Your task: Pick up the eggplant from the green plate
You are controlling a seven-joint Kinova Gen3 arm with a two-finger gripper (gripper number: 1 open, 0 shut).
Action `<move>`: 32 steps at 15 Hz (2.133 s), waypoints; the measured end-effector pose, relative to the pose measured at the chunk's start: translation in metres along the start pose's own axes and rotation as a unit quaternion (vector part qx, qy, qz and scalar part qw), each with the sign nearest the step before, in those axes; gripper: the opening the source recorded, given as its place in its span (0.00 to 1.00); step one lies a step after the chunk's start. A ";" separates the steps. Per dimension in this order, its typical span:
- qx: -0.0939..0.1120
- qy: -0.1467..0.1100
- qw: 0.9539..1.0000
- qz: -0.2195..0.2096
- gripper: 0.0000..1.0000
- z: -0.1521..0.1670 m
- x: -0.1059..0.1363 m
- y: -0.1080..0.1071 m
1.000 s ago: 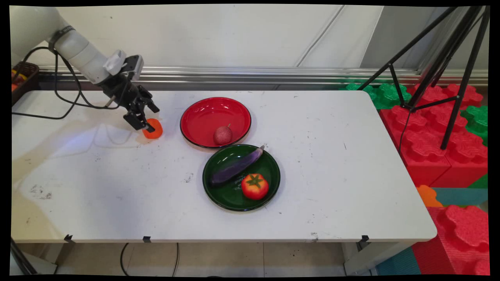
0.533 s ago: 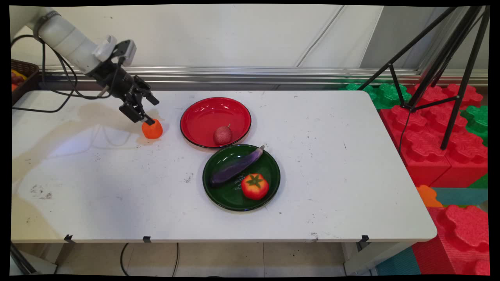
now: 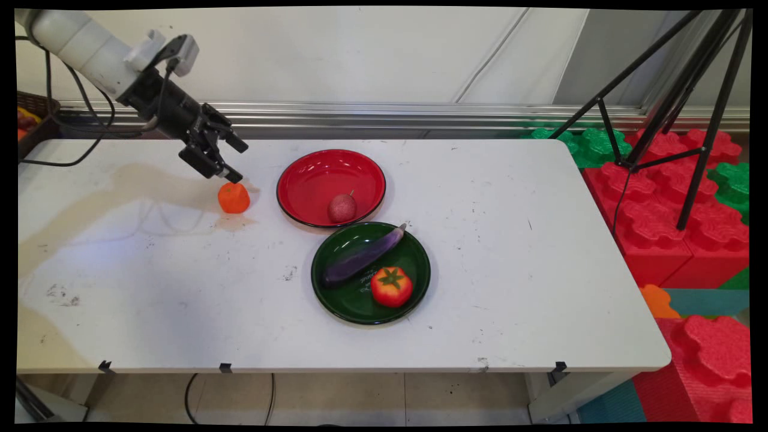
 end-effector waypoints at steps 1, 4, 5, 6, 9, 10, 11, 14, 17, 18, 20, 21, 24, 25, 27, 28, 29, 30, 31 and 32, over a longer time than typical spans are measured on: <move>-0.004 0.006 1.000 -0.001 1.00 -0.003 0.004 0.006; -0.018 0.023 1.000 -0.002 1.00 -0.007 0.016 0.024; -0.023 0.026 0.999 -0.001 1.00 -0.007 0.020 0.030; -0.026 0.029 0.999 -0.001 1.00 -0.006 0.022 0.034; -0.034 0.036 0.999 -0.001 1.00 0.000 0.031 0.049; -0.036 0.037 0.999 -0.001 1.00 0.002 0.033 0.052; -0.037 0.038 0.999 -0.003 1.00 0.006 0.036 0.058; -0.042 0.035 0.998 -0.008 1.00 0.024 0.045 0.076; -0.042 0.030 0.999 -0.011 1.00 0.040 0.051 0.088; -0.041 0.027 0.999 -0.013 1.00 0.047 0.054 0.093; -0.040 0.021 0.999 -0.019 1.00 0.064 0.061 0.103; -0.039 0.018 0.999 -0.021 1.00 0.072 0.063 0.106; -0.038 0.008 0.999 -0.028 1.00 0.092 0.071 0.117; -0.038 0.004 0.999 -0.029 1.00 0.101 0.073 0.121; -0.038 -0.004 0.999 -0.032 1.00 0.117 0.078 0.128; -0.038 -0.009 0.999 -0.034 1.00 0.125 0.079 0.131; -0.038 -0.012 0.999 -0.035 1.00 0.132 0.081 0.134; -0.038 -0.015 0.999 -0.036 1.00 0.136 0.082 0.135; -0.037 -0.018 0.999 -0.036 1.00 0.143 0.083 0.137; -0.037 -0.022 0.998 -0.036 1.00 0.151 0.085 0.139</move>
